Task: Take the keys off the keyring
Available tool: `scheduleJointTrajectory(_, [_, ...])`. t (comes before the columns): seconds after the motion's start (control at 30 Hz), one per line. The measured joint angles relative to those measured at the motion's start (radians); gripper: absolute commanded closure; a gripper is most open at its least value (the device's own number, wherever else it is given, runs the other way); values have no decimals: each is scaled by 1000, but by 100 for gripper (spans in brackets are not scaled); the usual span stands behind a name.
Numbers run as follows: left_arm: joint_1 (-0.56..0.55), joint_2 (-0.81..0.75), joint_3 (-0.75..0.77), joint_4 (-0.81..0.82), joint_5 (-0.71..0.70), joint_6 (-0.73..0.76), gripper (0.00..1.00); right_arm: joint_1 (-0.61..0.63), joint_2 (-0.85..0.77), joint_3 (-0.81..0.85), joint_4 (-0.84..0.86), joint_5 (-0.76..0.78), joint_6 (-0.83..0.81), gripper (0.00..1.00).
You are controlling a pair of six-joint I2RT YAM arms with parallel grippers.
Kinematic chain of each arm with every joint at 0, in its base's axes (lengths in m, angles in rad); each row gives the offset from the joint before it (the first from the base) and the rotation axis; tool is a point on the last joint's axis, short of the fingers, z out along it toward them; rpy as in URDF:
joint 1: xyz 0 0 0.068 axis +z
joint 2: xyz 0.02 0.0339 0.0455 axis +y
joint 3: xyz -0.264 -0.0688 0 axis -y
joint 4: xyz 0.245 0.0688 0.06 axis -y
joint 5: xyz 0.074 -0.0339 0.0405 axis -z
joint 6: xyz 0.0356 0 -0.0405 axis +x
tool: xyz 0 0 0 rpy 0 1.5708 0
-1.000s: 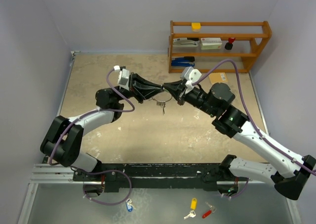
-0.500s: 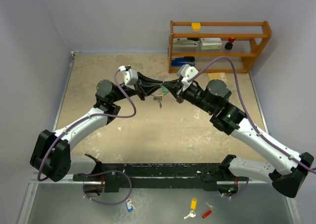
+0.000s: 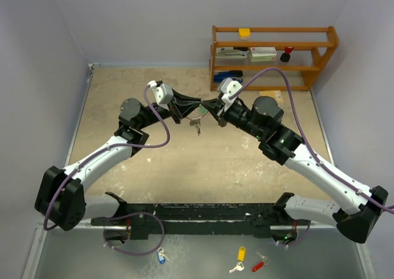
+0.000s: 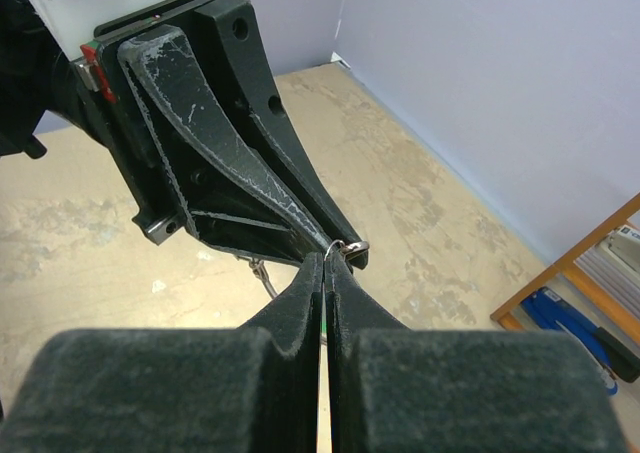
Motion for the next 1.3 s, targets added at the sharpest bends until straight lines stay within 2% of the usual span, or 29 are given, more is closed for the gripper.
scheduleJointTrajectory(0.73, [-2, -34, 1, -77, -124, 14, 100, -4, 95, 19, 58, -29, 53, 100])
scheduleJointTrajectory(1.13, [-2, -125, 1, -167, -225, 52, 100, 4, 94, 16, 93, -3, 77, 100])
scheduleJointTrajectory(1.3, [21, -151, 1, -89, -339, 58, 100, 14, 106, -29, 3, -7, 100, 100])
